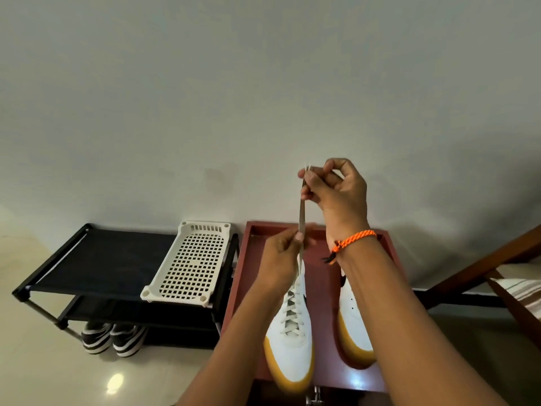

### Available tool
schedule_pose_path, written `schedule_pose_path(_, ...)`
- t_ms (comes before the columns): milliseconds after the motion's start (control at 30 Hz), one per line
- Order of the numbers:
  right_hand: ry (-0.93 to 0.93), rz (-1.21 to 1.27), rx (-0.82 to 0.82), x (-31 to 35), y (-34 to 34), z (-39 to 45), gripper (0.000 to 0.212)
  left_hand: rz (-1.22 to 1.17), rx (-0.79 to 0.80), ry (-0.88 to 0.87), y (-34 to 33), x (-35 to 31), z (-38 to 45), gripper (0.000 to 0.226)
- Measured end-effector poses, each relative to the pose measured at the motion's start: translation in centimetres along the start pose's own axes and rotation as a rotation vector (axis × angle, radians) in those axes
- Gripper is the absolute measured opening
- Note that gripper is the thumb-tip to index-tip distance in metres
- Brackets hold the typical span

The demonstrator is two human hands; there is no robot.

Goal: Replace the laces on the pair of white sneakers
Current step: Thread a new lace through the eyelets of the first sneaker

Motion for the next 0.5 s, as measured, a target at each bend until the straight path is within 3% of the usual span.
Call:
schedule_pose_path(167, -0.047, 0.166, -0.016, -2.6, 1.0, 1.6, 0.029, 0.026, -0.089, 0.105, 1.3, 6.5, 0.1, 0.034)
schedule_pose_path(500, -0.275, 0.107, -0.085, -13.4, 4.8, 0.5, 0.027, 0.110, -0.302, 0.125, 1.7, 8.8, 3.2, 0.018)
Point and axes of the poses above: each hand's wrist, its own z-axis towards the middle knuckle, its own y-axis out of the back of the hand, x = y × z, the point moved 2 cm from there along z, towards the middle knuckle, and after that the axes turned 4 degrees about x, right-handed, at the moved point
